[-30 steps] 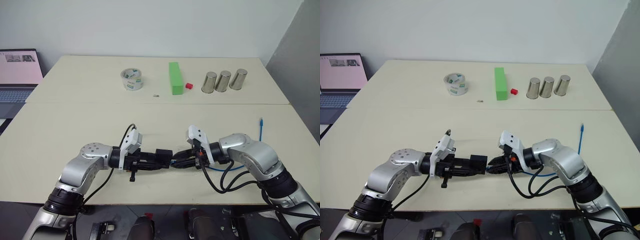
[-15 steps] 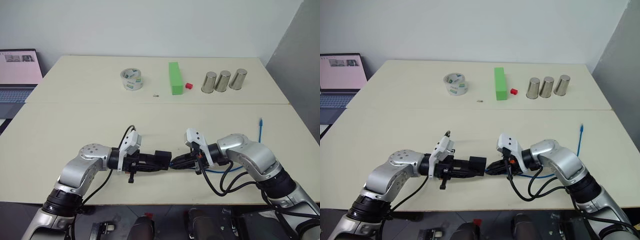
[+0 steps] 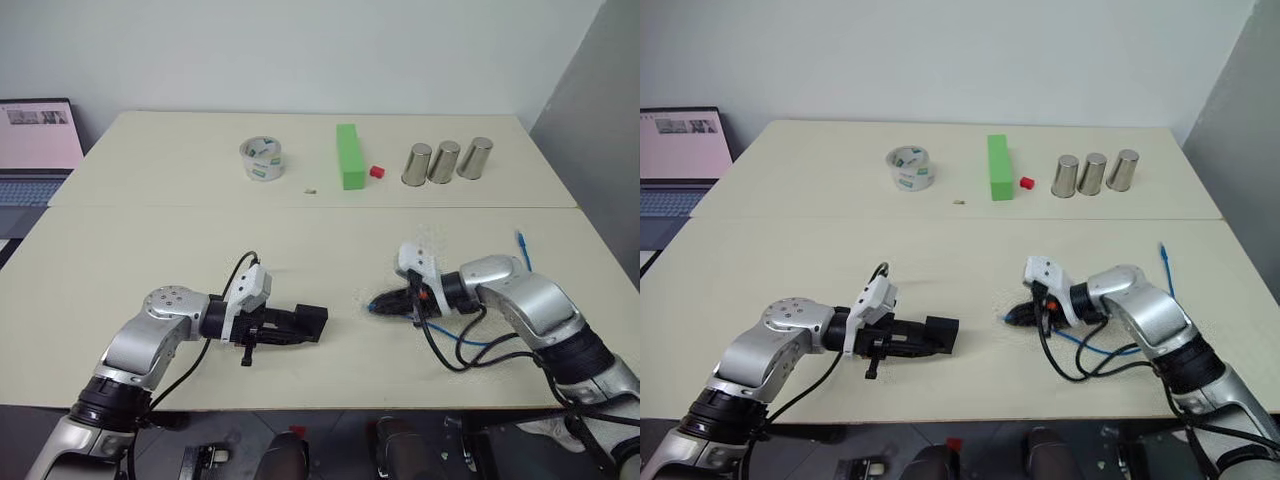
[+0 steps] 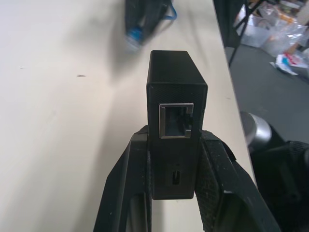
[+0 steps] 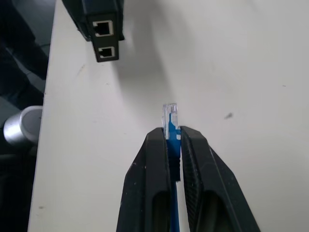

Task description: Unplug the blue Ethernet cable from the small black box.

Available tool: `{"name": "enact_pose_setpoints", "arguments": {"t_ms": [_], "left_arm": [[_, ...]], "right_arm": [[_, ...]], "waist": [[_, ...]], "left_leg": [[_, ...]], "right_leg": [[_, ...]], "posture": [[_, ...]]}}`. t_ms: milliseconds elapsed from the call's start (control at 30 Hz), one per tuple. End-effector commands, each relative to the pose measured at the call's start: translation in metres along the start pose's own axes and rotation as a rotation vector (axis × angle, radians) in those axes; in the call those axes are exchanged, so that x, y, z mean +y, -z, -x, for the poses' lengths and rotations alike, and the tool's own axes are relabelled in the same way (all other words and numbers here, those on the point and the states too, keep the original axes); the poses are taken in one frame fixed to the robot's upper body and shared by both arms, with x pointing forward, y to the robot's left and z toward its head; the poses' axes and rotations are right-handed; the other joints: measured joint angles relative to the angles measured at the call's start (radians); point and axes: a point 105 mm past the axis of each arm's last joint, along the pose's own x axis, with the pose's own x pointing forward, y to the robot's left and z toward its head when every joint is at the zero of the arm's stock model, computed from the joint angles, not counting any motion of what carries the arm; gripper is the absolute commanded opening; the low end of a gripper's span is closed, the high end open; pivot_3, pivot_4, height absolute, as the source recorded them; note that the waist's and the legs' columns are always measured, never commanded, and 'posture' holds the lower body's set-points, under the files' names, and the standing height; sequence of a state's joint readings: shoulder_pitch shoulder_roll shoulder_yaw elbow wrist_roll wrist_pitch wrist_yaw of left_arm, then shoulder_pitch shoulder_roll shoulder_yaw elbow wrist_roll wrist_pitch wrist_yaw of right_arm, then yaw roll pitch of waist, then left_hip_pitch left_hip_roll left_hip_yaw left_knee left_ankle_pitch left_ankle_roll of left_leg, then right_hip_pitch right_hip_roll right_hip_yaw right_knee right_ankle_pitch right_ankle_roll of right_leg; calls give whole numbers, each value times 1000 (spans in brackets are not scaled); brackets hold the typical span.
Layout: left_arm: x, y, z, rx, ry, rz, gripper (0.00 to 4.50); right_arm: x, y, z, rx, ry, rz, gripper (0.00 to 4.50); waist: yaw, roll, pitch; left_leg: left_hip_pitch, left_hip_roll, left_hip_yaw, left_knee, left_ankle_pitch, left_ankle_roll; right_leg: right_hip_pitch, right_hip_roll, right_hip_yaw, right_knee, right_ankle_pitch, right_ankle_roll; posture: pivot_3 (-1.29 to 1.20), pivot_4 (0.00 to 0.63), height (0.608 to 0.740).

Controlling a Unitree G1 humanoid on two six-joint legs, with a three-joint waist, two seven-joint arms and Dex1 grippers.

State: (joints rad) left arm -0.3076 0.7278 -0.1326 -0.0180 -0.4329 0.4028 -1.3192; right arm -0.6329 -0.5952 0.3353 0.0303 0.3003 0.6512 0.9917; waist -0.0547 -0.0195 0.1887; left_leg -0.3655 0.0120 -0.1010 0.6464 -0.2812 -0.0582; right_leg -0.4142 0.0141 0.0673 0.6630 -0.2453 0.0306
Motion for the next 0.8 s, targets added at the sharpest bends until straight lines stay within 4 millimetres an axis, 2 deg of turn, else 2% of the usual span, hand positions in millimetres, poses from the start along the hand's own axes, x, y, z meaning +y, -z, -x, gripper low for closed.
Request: {"name": "enact_pose_setpoints", "arguments": {"t_ms": [33,67,133,200,233,367,400,433,467,533,600,667,800], "left_arm": [[12,-4,7,-41,-111,-30,797],[16,-4,7,-48,-146,-38,797],[21,-4,6,-59,-187,-38,797],[29,-5,6,-71,-250,-52,797],[32,-5,7,-72,-283,-56,797],[53,-7,14,-86,-453,-85,797],[68,-11,21,-121,-563,-85,797],[82,-17,29,-159,-679,-102,797],[96,-23,40,-195,-810,-117,797],[120,-27,63,-234,-1061,-166,797],[129,-28,72,-260,-1158,-177,797],[134,-24,72,-295,-1189,-173,797],[146,-12,70,-331,-1268,-116,797]], "right_arm": [[-81,-5,20,-44,472,77,57],[-94,-1,23,-48,551,66,57],[-107,7,25,-45,632,50,57],[-113,16,24,-32,660,44,758],[-112,17,24,-37,650,41,901],[-104,9,28,-87,588,31,1922],[-96,-2,34,-118,544,44,1922],[-87,-12,40,-142,494,62,2355],[-70,-25,42,-181,397,80,2390],[-31,-50,41,-278,211,100,2962],[-13,-62,42,-321,141,96,3001],[-1,-72,36,-341,125,115,3001],[14,-84,25,-359,98,132,3001]], "waist": [[-2,0,0],[-2,0,0],[-2,0,0],[-2,0,0],[-2,0,0],[-2,0,0],[-2,0,0],[-2,0,0],[6,2,1],[17,2,1],[15,2,1],[13,2,1],[20,2,1]], "left_leg": [[0,0,1,0,0,0],[0,0,1,0,0,0],[0,0,1,0,0,0],[-1,0,1,-1,0,0],[-1,0,1,-1,0,0],[-4,0,3,-1,0,0],[-4,0,3,-1,0,0],[-4,0,3,-1,0,0],[-4,0,3,-1,0,0],[-6,0,0,0,0,0],[-6,0,-2,0,0,0],[-5,0,-2,0,0,0],[-4,-1,-1,1,0,0]], "right_leg": [[0,0,1,1,0,0],[0,0,1,1,1,0],[-1,0,2,1,1,0],[-2,0,2,0,3,-4],[-2,0,2,1,3,-5],[-5,-1,3,1,4,-5],[-5,-1,3,1,4,-5],[-6,-1,3,1,4,-5],[-6,-1,3,1,4,-5],[-6,-1,0,2,4,-5],[-6,-1,-1,2,4,-5],[-5,-1,-1,2,4,-5],[-4,-2,-1,2,5,-4]], "posture": [[0,150,740],[0,150,740],[0,150,740],[0,150,740],[0,150,740],[0,150,740],[0,150,740],[0,150,740],[0,150,740],[0,150,740],[0,150,740],[0,150,740],[0,150,740]]}}
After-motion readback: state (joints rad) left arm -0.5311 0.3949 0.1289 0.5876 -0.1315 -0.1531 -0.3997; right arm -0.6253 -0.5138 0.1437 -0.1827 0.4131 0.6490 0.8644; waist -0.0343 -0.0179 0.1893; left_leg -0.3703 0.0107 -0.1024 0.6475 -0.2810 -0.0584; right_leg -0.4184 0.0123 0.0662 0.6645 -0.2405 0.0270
